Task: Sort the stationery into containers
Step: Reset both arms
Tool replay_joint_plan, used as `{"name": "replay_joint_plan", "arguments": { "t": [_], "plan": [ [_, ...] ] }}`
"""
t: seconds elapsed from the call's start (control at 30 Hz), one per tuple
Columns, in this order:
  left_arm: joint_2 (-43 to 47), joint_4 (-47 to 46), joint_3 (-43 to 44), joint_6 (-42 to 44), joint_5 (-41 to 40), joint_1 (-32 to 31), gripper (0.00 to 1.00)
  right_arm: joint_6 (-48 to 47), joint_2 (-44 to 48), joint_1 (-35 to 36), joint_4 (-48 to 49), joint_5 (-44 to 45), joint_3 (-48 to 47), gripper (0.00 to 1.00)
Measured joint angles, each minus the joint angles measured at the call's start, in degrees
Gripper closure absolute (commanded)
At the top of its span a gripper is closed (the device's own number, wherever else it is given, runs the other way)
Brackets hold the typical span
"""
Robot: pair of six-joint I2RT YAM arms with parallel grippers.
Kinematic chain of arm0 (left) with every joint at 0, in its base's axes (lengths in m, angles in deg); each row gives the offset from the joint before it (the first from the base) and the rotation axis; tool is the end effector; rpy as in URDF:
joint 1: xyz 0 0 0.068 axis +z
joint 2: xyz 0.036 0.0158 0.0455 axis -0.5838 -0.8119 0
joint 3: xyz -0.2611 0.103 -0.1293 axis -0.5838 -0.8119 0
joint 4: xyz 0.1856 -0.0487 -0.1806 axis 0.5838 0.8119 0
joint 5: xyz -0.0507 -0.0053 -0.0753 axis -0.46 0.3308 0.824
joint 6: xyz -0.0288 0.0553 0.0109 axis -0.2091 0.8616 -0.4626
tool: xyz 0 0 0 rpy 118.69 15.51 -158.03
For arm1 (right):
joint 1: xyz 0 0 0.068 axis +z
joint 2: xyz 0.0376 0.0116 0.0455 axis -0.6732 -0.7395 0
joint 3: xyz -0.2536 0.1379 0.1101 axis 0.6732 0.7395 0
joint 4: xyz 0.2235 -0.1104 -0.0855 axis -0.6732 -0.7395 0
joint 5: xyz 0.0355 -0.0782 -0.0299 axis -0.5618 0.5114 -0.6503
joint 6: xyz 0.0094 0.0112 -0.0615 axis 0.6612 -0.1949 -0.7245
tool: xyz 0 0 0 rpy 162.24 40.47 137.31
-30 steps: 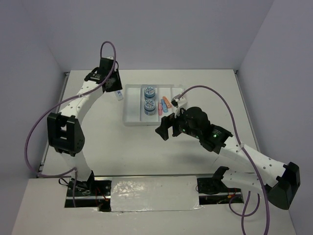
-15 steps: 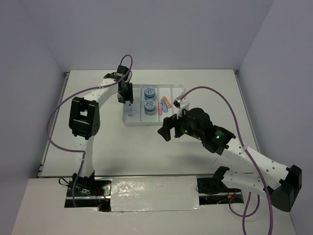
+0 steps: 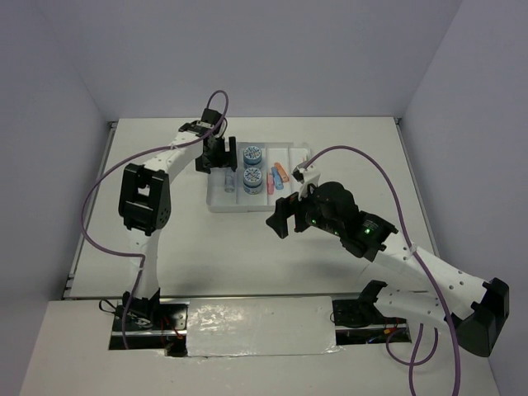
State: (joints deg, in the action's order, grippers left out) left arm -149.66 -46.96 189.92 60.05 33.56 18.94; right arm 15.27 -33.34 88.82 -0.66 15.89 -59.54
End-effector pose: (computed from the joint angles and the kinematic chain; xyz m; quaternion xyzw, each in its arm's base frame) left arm 0.4862 -0.1451 0.2362 -0.0801 0.9585 -0.0860 0.2599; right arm 0.1443 0.1541 0.3390 -0.2310 0.8057 0.2914 0.4611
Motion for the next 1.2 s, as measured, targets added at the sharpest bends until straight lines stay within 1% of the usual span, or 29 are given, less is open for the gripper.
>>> {"name": "replay_joint_plan", "arguments": {
  "t": [0.1,0.2,0.3,0.47,0.53,0.63,0.8,0.97,1.1,1.2],
  "plan": [
    [3.0,-0.5,-2.4,-0.8,-1.8,0.0,0.01,0.0,0.4,0.0,-0.2,0.5,0.0,0.00],
    [11.8,-0.8,-8.9,-2.8,-5.5,0.0,0.01,0.0,2.5,0.0,-1.6,2.6,0.0,0.00],
    [26.2,-0.6,-16.5,-4.7,-10.2,0.0,0.01,0.3,6.4,0.0,-4.9,7.7,-0.8,0.00],
    [53.9,-1.3,-26.6,-7.4,-18.9,0.0,0.01,2.3,13.4,0.0,-13.6,21.9,-6.2,0.00],
    [62.6,-0.3,-30.6,-7.7,-22.1,0.0,0.01,3.5,15.4,0.0,-17.4,27.7,-8.3,0.00],
    [73.1,2.4,-35.9,-7.4,-26.7,0.0,0.01,5.0,18.1,-0.2,-23.4,35.6,-11.2,0.00],
    [82.4,7.1,-44.2,-7.0,-32.4,0.1,0.01,6.8,20.3,-0.2,-30.4,43.2,-13.4,0.00],
    [91.4,8.3,-51.0,-7.1,-34.0,0.1,0.01,8.0,23.0,-0.2,-35.3,45.2,-13.2,0.00],
    [98.9,8.0,-52.5,-7.0,-34.0,0.1,0.01,8.9,26.9,-0.2,-36.7,45.4,-11.2,0.00],
    [102.2,7.4,-52.5,-7.1,-34.1,0.1,0.01,9.0,28.8,-0.2,-37.0,45.3,-9.1,0.00]
  ]
}}
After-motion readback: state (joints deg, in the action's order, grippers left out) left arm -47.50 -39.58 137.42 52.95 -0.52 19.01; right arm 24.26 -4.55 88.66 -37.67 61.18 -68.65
